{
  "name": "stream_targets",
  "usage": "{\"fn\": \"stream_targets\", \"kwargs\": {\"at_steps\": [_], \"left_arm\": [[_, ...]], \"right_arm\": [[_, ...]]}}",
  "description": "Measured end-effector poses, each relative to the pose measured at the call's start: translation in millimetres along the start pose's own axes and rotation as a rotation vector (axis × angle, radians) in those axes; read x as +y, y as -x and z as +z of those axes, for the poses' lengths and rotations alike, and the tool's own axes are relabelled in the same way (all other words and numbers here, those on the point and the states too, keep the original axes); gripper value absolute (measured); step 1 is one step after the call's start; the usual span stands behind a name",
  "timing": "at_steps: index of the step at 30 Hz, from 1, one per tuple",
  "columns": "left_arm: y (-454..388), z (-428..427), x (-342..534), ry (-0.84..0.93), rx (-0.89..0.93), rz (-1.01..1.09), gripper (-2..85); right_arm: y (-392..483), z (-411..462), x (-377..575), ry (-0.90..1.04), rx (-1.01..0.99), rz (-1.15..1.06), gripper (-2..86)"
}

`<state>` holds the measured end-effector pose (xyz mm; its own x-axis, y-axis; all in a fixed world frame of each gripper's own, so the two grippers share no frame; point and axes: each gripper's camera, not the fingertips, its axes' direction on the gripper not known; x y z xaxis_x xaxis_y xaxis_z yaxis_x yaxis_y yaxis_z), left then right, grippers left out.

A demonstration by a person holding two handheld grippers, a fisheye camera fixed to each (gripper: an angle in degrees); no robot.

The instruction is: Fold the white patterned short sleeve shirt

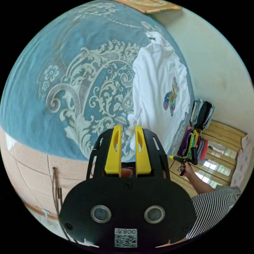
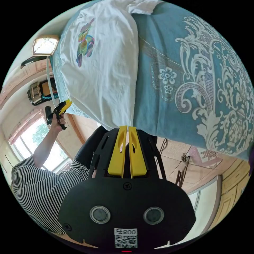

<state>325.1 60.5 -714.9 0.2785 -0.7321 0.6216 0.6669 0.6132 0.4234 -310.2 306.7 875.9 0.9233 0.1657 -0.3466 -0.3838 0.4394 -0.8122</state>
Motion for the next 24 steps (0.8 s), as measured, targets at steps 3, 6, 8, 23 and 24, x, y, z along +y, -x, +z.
{"fn": "stream_targets", "kwargs": {"at_steps": [3, 6, 8, 23, 24], "left_arm": [[11.8, 1.5, 10.8, -0.028, -0.052, 0.052, 5.5], [32.8, -6.1, 30.6, -0.067, 0.009, 0.104, 3.0], [45.9, -12.2, 44.3, -0.089, 0.045, 0.108, 2.3], [140.2, -143.4, 229.2, -0.404, 0.083, 0.040, 1.3], [138.6, -145.3, 234.6, -0.402, 0.075, 0.046, 1.2]], "right_arm": [[-12.1, 24.3, 13.5, -0.055, -0.004, -0.061, 0.2], [-28.2, 47.4, 33.6, -0.116, -0.031, -0.103, 0.1], [-40.0, 58.0, 48.7, -0.167, -0.073, -0.116, 0.1], [-93.0, 147.9, 176.1, -0.300, -0.146, -0.154, 6.1], [-92.8, 156.1, 179.4, -0.296, -0.156, -0.158, 6.4]]}}
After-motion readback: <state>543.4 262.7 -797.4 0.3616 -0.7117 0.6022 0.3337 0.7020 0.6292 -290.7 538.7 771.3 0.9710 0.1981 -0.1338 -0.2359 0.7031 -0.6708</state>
